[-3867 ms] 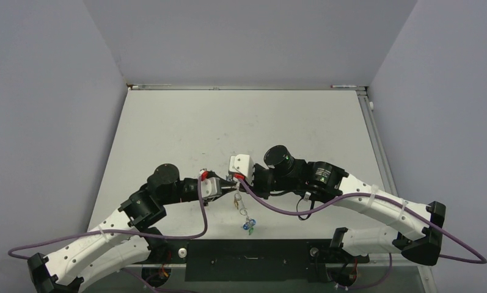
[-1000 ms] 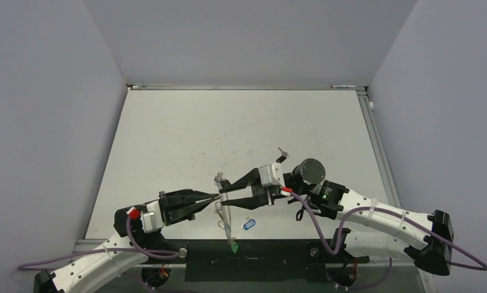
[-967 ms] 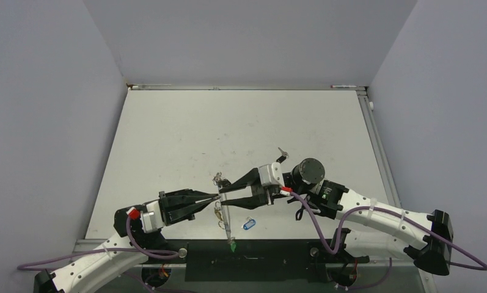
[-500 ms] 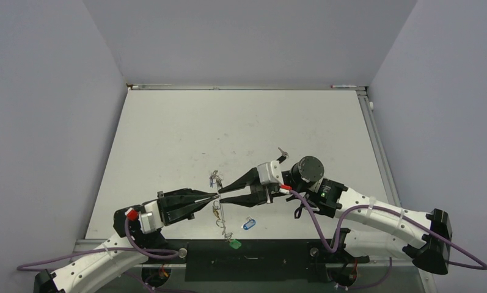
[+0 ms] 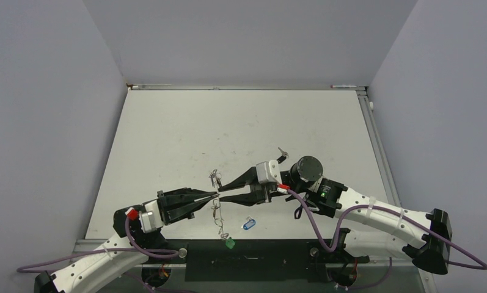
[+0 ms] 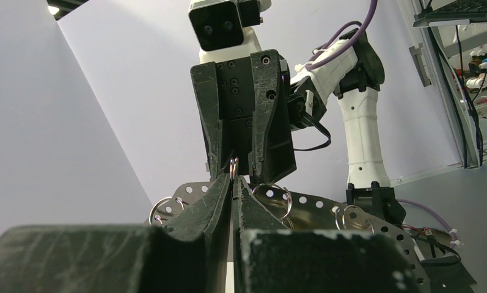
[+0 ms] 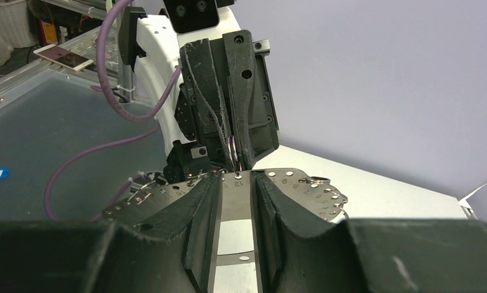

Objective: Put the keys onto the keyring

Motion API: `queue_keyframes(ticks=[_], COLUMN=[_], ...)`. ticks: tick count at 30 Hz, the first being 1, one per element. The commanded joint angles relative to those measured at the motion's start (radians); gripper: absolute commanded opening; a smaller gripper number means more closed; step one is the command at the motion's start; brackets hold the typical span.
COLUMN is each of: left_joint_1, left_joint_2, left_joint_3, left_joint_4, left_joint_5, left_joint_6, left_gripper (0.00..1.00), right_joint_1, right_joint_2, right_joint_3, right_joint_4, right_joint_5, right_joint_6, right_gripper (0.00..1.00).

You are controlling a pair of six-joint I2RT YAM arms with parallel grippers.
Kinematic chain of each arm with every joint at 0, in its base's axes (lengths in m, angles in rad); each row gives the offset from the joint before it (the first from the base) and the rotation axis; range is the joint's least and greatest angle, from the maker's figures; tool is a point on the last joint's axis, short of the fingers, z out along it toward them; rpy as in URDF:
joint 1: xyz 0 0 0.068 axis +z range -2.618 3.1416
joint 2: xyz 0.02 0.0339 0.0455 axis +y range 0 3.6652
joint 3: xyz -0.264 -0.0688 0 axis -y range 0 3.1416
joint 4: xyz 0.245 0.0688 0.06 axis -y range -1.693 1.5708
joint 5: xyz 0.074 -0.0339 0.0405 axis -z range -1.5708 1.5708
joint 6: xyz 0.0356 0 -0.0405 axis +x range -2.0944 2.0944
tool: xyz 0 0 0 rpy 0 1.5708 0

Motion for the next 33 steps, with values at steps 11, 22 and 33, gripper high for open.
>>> queue_keyframes(ticks=[11,22,33], left_joint_1=[0.009,0.015,0.016], left_joint_2=[-0.008,0.009,-0.007], left_joint_3=[0.007,-0.009,0.000], left_joint_4=[-0.024,0.051,0.000], left_joint_5=[-0.030,-0.040,-0.016], left_joint_6=[-0.005,-0.047,-0.030], left_gripper=[0.00,0.00,0.00], right_joint_1=[0.006,0.007,0.007], right_joint_2=[-0.042,-0.005,0.013], right_joint_3=[0.044,0.039,0.057], right_joint_4=[0.024,0.022,-0.034], right_joint_5=[0.007,0.008,0.031], right_joint_6=[-0.017,-0.026,-0.082], right_gripper=[0.25,0.18,0.05])
